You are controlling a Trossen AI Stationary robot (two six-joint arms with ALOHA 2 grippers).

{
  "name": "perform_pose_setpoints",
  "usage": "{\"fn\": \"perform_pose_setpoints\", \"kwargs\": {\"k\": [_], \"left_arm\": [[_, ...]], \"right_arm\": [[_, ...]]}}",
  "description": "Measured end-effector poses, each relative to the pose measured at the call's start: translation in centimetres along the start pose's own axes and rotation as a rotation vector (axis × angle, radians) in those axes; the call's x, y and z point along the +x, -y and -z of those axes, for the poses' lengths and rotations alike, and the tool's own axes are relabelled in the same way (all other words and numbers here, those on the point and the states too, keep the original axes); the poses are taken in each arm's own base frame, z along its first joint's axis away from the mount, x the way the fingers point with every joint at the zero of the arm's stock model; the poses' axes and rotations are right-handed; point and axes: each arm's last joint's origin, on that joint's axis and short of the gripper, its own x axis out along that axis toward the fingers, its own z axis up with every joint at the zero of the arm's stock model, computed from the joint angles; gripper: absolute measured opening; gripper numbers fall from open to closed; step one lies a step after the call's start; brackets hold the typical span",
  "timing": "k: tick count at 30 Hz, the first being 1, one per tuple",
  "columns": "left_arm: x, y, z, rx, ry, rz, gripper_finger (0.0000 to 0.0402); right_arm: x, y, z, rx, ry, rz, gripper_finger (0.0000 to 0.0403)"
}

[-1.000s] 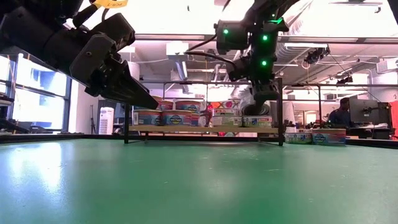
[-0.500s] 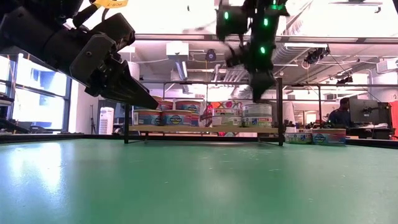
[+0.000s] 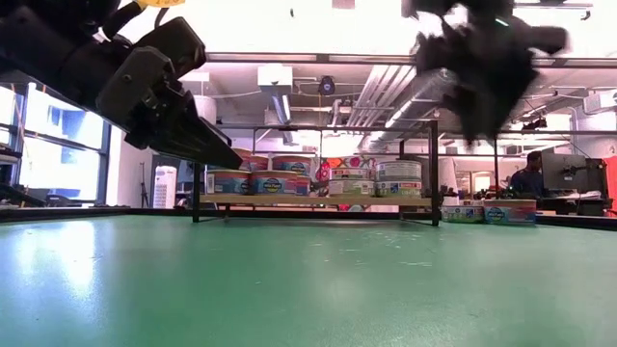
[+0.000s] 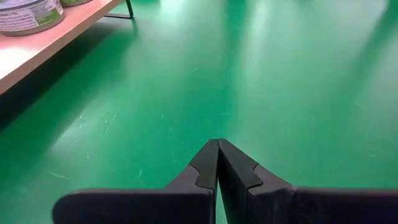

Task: Stack canned seafood by type on shelf
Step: Stack the blue pink tuna can on top of the other blue pink tuna can on the shelf

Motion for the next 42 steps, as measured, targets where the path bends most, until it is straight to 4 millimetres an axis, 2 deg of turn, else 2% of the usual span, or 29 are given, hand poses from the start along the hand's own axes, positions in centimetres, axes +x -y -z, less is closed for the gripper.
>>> {"fn": "perform_pose_setpoints", "kwargs": {"k": [3,7,10,13,17,22,28,33,37,42], "left_arm": [[0.0,0.0,0.0,0.005,0.001,0.001,0.0],[0.0,0.0,0.0,0.006,0.005,0.002,0.0],[0.1,-0.1,-0.1,0.014,0.005,-0.002,0.0],[0.1,-0.1,-0.1,0.018,0.007,-0.004,0.0],[0.1,-0.1,-0.1,0.028,0.007,-0.004,0.0],[0.1,-0.1,-0.1,0.029,0.007,-0.004,0.0],[0.1,-0.1,-0.2,0.032,0.011,-0.002,0.0],[0.1,-0.1,-0.2,0.032,0.011,-0.002,0.0],[0.1,-0.1,-0.2,0.031,0.013,-0.001,0.0],[0.1,-0.1,-0.3,0.032,0.022,0.003,0.0]], "right_arm": [[1.3,0.2,3.6,0.144,-0.116,0.091,0.0172],[2.0,2.2,7.4,0.384,-0.188,0.352,0.0104],[2.1,4.0,9.2,0.565,-0.168,0.511,0.0052],[2.6,5.9,10.4,0.658,-0.136,0.606,0.001],[2.8,8.9,11.6,0.797,-0.137,0.621,0.001],[2.5,11.8,12.8,0.953,-0.134,0.596,0.0002],[2.2,14.8,13.4,1.069,-0.021,0.599,0.0],[1.8,17.1,14.6,1.161,0.038,0.621,0.0],[1.8,17.8,14.7,1.19,0.076,0.607,0.0],[2.8,17.9,14.4,1.196,0.033,0.571,0.0]]}}
